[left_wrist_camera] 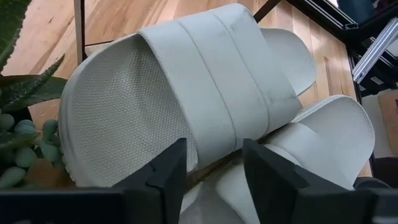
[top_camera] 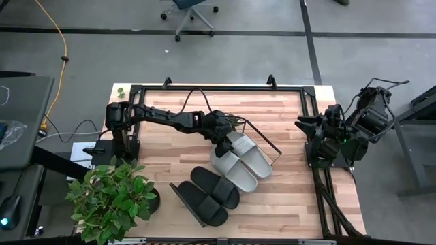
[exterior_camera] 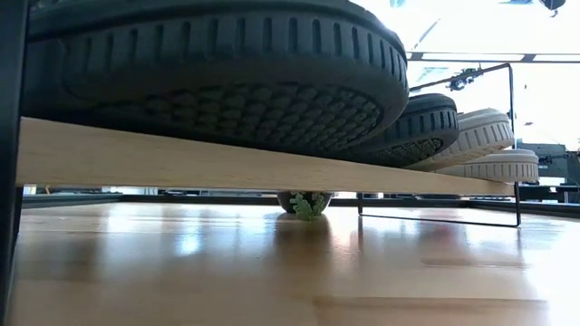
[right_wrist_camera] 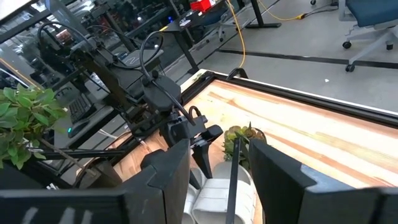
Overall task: Pick and place slides into the shelf
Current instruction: Return to Home Position
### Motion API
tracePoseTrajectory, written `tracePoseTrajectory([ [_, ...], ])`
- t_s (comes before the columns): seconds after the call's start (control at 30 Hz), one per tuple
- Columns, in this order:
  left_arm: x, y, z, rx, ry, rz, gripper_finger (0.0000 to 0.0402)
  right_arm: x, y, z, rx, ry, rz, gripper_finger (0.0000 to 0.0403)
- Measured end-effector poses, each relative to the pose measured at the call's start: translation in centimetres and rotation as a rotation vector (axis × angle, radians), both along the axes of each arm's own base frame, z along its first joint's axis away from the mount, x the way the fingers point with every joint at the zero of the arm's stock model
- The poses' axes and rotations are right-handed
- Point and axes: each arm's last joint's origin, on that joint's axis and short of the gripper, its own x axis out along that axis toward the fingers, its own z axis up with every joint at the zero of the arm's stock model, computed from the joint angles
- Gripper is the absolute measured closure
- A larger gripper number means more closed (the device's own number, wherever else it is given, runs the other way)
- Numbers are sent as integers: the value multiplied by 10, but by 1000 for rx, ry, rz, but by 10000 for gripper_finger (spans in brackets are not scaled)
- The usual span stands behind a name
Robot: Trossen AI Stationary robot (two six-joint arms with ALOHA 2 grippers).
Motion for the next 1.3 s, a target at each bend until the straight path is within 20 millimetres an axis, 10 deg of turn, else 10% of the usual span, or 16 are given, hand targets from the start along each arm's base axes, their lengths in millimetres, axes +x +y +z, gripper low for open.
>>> tracePoseTrajectory([
  [0.6,-17,17,25,28,-18,6,236,-1,0,-1,18,7,2,247],
  [1.3,-59,7,122,293,-303,-83,289,-21,-26,6,55,-69,13,247],
])
